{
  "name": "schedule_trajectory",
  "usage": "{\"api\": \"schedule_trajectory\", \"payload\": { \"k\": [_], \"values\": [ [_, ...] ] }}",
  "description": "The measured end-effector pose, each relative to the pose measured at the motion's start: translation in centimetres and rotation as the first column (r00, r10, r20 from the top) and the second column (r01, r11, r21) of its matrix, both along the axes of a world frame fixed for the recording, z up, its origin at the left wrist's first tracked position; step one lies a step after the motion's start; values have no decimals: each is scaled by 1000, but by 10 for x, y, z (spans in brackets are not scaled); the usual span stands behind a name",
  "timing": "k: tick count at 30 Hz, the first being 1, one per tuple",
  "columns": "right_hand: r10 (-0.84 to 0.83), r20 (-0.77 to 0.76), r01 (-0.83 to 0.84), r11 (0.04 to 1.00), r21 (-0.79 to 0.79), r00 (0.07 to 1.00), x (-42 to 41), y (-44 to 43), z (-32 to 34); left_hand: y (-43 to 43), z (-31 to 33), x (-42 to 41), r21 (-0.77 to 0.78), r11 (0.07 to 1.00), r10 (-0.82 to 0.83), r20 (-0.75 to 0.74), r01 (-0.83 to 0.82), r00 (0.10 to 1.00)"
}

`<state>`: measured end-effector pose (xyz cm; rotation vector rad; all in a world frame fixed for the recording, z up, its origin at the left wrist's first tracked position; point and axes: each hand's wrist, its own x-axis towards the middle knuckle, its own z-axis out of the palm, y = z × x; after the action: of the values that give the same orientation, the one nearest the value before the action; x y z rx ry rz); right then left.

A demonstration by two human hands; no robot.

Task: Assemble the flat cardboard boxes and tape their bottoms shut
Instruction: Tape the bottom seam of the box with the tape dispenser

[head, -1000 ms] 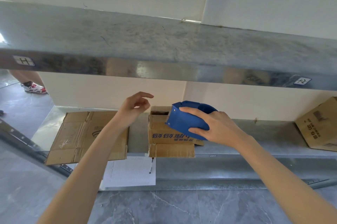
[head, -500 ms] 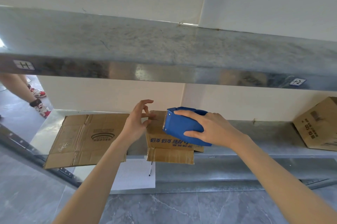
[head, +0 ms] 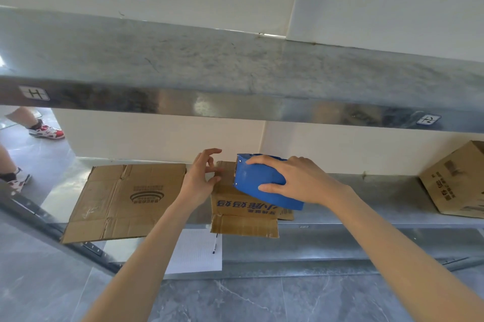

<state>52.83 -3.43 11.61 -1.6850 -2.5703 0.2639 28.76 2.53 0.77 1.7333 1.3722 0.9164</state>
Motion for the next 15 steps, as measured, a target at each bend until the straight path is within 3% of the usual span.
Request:
{"api": "schedule_trajectory", "payload": {
  "k": [15],
  "values": [
    [-4,-72,-5,993,-116,997,-6,24,-15,-5,0,-1,26,998,60,36,-61,998]
  ]
}}
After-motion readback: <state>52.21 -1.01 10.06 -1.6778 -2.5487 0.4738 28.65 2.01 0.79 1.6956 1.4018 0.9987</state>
